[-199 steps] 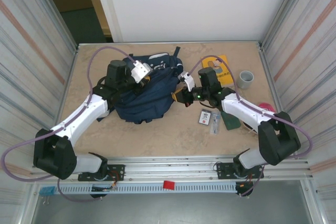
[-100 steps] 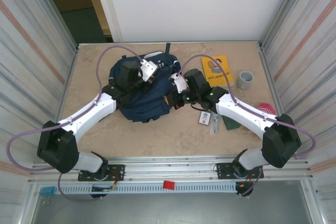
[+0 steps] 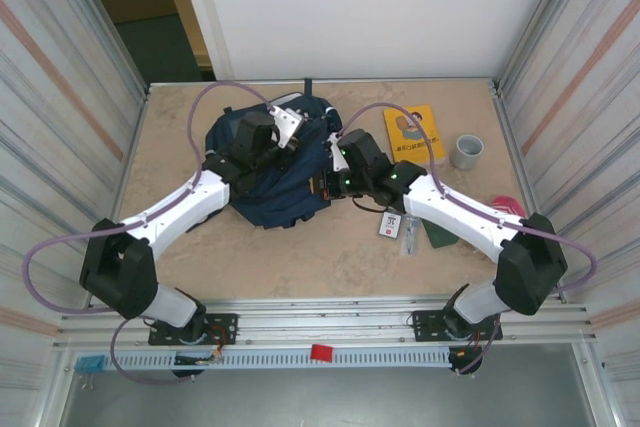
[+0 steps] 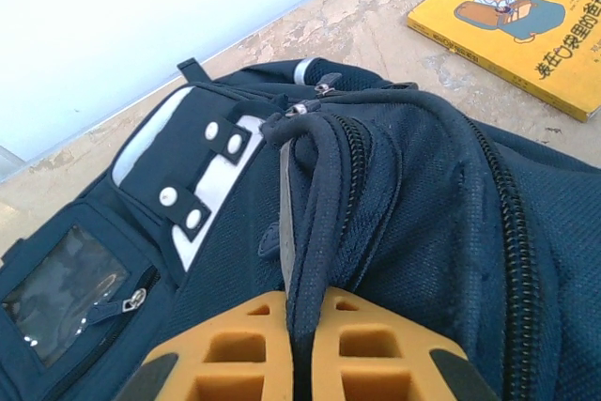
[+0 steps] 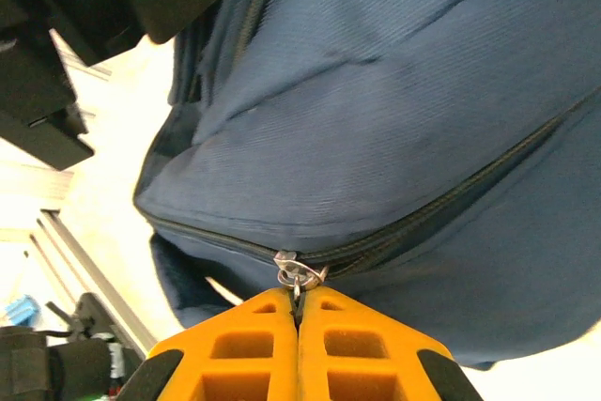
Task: Pack the student bag
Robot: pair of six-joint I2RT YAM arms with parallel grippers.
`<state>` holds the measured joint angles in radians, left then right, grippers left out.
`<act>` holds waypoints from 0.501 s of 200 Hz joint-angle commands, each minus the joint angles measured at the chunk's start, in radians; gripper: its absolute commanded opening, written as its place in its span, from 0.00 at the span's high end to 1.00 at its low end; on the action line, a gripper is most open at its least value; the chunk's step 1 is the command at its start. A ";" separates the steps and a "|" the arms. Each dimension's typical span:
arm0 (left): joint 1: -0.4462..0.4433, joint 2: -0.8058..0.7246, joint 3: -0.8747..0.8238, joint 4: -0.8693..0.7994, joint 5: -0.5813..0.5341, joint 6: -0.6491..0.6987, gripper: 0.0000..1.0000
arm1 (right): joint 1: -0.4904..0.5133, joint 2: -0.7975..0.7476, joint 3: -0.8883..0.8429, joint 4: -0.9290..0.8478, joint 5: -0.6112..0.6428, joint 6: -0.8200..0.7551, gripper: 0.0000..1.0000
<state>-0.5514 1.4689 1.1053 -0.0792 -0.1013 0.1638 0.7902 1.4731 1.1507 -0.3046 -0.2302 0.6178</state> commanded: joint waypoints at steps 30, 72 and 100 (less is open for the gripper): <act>0.000 -0.003 0.039 0.107 0.085 -0.051 1.00 | 0.050 0.076 0.014 0.083 -0.084 0.170 1.00; 0.024 -0.053 -0.037 0.182 0.296 0.053 1.00 | -0.004 0.012 -0.080 0.180 -0.112 0.280 0.65; 0.099 -0.068 -0.083 0.235 0.587 0.081 1.00 | -0.051 -0.087 -0.221 0.285 -0.087 0.403 0.40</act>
<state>-0.5030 1.4681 1.0382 0.0036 0.2020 0.1978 0.7769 1.4799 1.0183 -0.1223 -0.3199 0.8803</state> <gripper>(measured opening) 0.083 0.542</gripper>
